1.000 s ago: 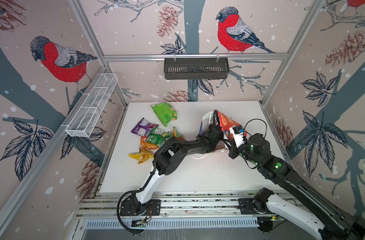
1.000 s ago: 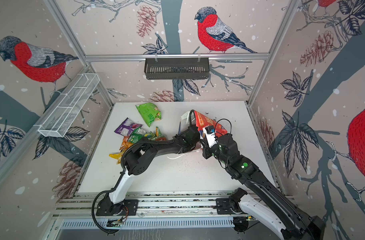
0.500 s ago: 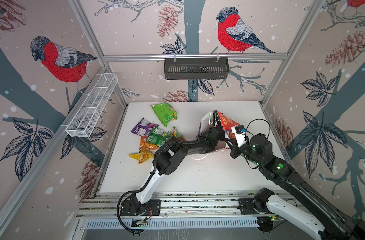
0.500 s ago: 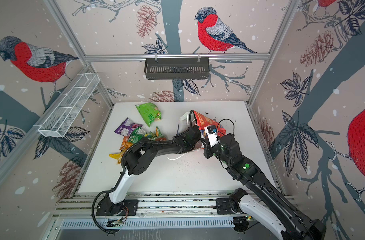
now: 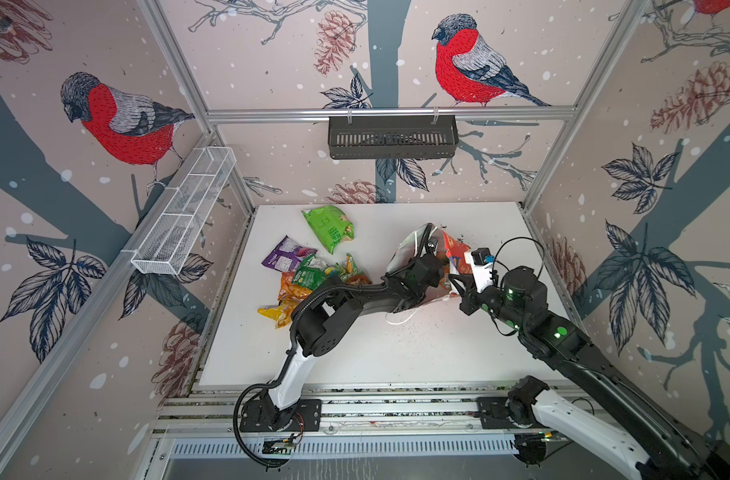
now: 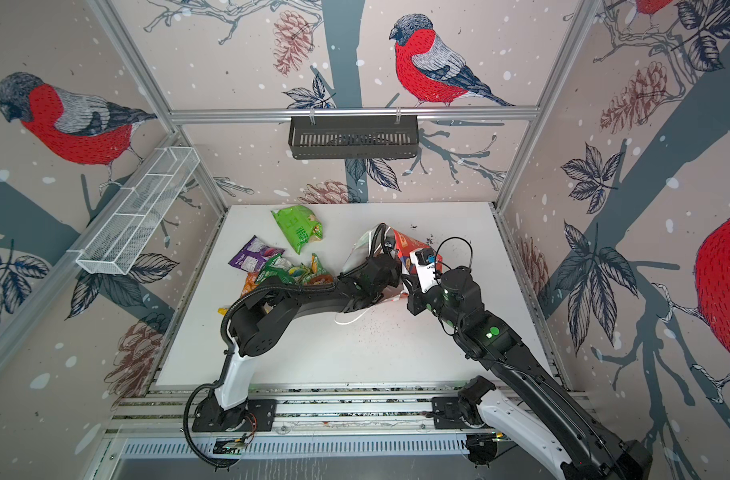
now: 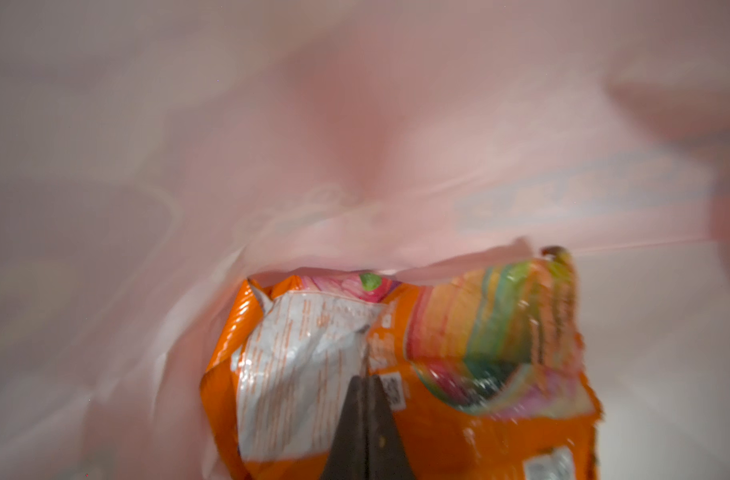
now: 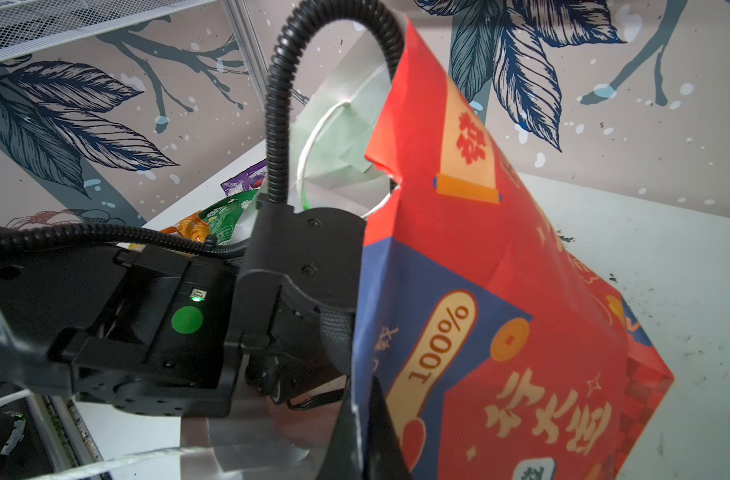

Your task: Take the snacks out of the paper bag

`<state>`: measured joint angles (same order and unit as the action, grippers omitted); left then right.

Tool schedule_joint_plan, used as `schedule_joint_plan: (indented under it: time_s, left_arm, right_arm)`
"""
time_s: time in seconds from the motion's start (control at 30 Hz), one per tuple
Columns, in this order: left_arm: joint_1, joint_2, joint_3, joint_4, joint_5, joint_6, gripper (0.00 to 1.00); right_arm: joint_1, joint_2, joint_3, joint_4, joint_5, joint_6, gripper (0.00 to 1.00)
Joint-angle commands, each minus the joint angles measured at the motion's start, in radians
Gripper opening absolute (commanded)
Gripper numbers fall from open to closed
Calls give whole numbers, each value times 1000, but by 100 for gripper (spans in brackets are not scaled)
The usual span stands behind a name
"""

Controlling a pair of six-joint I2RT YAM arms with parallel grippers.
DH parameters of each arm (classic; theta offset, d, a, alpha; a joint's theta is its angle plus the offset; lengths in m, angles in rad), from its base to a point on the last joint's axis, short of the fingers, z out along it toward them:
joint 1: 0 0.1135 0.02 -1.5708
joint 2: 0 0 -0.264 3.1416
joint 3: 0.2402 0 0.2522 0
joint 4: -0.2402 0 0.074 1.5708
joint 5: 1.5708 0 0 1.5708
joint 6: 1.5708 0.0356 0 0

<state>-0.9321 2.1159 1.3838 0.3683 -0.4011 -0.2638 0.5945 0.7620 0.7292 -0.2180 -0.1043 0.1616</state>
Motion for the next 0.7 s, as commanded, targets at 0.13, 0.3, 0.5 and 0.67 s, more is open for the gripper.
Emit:
schedule_joint_plan:
  time_s: [0.13, 0.3, 0.5, 0.67]
  left_arm:
    - [3, -80, -58, 57, 34, -4, 0]
    - [3, -133, -92, 57, 57, -6, 0]
    - [2, -208, -145, 63, 67, -1, 0]
    - [3, -257, -171, 52, 64, 12, 0]
  right_arm:
    - [1, 5, 6, 34, 35, 10, 0]
    - [1, 5, 7, 31, 55, 7, 0]
    - [1, 3, 4, 28, 76, 12, 0]
    - [1, 0, 3, 26, 98, 12, 0]
